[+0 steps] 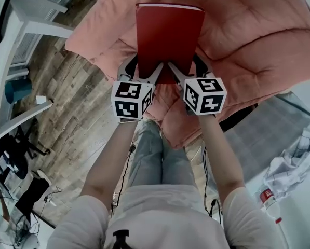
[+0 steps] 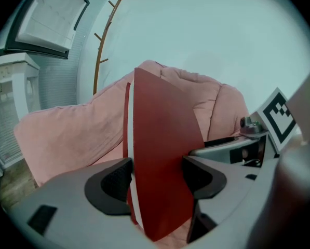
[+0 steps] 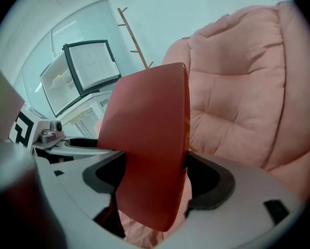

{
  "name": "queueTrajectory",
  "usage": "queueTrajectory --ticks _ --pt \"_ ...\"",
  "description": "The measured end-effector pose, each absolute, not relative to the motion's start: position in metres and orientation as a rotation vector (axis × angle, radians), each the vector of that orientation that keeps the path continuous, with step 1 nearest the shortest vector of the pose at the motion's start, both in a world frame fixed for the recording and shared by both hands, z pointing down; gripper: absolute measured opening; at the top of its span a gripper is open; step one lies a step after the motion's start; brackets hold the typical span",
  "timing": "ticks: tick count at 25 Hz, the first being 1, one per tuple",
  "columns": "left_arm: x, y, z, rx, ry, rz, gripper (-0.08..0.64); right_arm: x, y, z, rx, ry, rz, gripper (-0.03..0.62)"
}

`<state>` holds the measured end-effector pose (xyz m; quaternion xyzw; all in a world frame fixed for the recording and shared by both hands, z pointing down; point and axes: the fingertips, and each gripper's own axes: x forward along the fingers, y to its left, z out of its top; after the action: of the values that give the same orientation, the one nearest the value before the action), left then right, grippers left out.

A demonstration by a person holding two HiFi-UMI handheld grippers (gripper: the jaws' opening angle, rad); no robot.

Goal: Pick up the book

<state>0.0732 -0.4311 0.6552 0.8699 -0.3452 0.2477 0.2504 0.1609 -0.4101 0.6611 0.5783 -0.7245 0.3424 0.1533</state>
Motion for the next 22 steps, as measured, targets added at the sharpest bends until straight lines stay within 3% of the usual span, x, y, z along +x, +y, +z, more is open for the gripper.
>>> queueTrajectory --ticks 22 --pt "0.082 -0.376 0.512 2.414 -0.945 0.514 0.304 0.170 -0.355 0.512 1.720 -2.084 0.842 0.365"
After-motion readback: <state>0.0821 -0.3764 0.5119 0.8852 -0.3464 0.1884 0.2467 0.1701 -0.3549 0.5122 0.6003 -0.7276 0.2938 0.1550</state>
